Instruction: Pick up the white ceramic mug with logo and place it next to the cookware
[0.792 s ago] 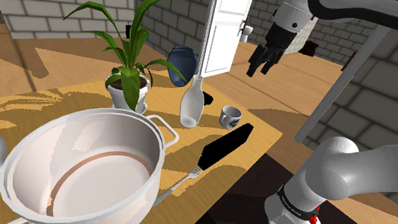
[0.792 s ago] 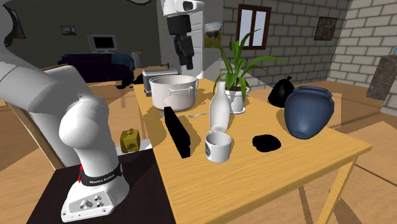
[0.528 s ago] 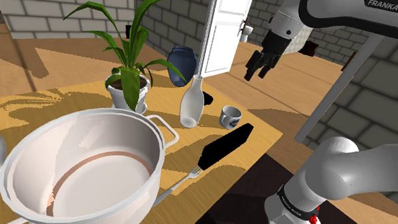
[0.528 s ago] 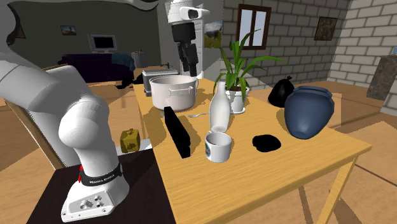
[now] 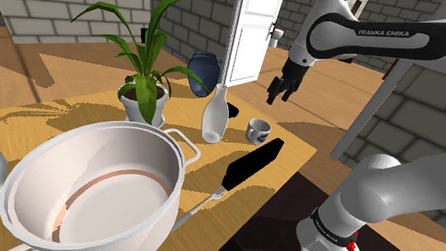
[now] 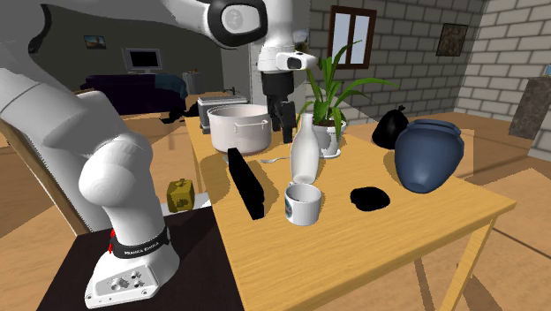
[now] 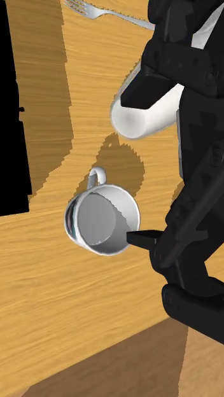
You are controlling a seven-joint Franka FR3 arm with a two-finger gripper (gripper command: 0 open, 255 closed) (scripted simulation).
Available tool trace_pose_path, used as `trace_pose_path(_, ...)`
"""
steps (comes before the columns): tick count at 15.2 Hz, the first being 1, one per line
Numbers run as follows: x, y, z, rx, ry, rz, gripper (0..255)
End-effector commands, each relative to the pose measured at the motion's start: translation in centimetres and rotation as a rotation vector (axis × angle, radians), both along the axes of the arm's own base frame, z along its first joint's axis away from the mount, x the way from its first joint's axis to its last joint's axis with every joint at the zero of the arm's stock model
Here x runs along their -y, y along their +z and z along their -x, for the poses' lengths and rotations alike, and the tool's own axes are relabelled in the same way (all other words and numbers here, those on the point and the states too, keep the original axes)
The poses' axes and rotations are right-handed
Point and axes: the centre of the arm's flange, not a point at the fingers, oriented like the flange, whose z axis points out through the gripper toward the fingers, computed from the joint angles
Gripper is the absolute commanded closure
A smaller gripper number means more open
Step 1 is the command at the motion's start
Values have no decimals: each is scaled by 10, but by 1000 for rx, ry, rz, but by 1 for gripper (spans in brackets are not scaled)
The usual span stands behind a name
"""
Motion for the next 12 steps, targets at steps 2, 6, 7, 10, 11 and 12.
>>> trace_pose_path(2,20,-34,-14,-16,-14,-3,0)
trace_pose_path(6,47,-78,-29,-40,-32,-8,0)
trace_pose_path(7,54,-89,-33,-45,-37,-9,0)
trace_pose_path(10,74,-122,-44,-63,-51,-12,0)
trace_pose_path(11,81,-133,-47,-69,-55,-13,0)
trace_pose_path(12,88,-144,-50,-75,-60,-14,0)
